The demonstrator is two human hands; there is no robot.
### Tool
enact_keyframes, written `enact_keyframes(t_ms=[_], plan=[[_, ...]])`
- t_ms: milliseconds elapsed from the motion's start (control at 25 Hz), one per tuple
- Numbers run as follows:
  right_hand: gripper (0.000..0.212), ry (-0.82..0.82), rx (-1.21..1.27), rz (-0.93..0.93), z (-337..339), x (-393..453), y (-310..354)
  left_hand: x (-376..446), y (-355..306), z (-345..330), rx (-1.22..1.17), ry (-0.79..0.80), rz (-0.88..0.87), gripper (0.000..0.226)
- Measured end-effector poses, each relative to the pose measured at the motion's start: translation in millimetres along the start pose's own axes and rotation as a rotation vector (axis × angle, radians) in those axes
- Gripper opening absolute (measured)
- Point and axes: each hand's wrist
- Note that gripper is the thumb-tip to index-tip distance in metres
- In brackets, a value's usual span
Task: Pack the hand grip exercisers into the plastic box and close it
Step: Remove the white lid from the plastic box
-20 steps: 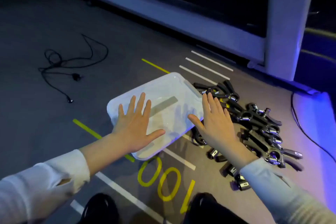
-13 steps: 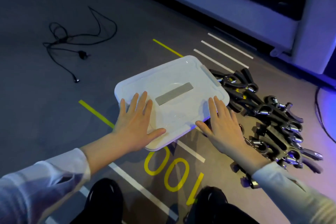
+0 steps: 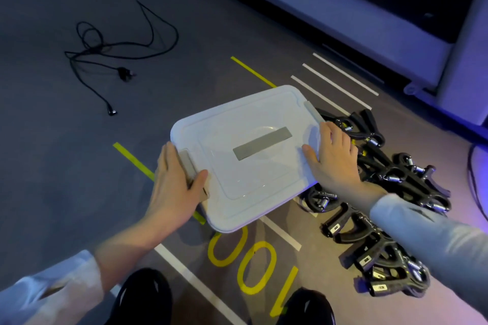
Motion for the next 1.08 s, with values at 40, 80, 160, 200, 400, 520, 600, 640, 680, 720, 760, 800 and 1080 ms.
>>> enact_keyframes(t_ms=[40,80,160,200,400,520,600,640,680,720,760,800,1080], plan=[[0.063,0.035,0.025,-0.017,0.8,15.4,-3.5,3.2,-0.2,0.0,-0.070,-0.015,0.079,0.060],[0.061,0.093,0.077,-0.038,1.0,30.1,-6.3,4.5,-1.0,-0.1,-0.106,-0.013,0.139,0.053],[0.052,0.185,0.214,-0.097,1.4,53.6,-8.3,4.7,-4.8,0.9,-0.130,0.004,0.212,0.049],[0.047,0.190,0.272,-0.135,1.2,61.2,-8.7,4.5,-6.1,1.0,-0.139,0.005,0.227,0.051],[0.034,0.087,0.416,-0.272,-4.7,71.4,-4.8,4.6,-8.3,2.4,-0.148,-0.003,0.233,0.038],[0.034,0.059,0.408,-0.270,-5.9,73.0,-5.2,4.5,-10.7,3.0,-0.128,0.012,0.227,0.032],[0.034,0.051,0.390,-0.253,-4.7,73.1,-4.8,5.4,-11.3,3.4,-0.096,0.016,0.228,0.029],[0.033,0.047,0.385,-0.244,-4.4,72.6,-4.2,5.8,-10.9,4.0,-0.078,0.026,0.233,0.027],[0.033,0.045,0.383,-0.237,-4.3,72.5,-4.4,6.6,-11.5,4.6,-0.068,0.041,0.239,0.027],[0.033,0.047,0.384,-0.228,-4.1,72.2,-5.1,7.0,-12.6,4.9,-0.061,0.060,0.249,0.029],[0.033,0.049,0.387,-0.219,-4.1,71.8,-5.7,7.5,-14.1,5.0,-0.052,0.079,0.252,0.034],[0.033,0.050,0.389,-0.208,-3.6,71.5,-6.8,7.9,-15.1,3.8,-0.047,0.098,0.252,0.045],[0.036,0.069,0.364,-0.175,-2.9,74.6,-12.4,7.9,-2.2,2.6,-0.140,0.153,0.295,0.057]])
Point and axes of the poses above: each hand's wrist, its own x-axis towards the middle knuckle, its own z-axis out of the back of the hand, y = z × x, and after that the axes turned 1 degree about -y, right-handed
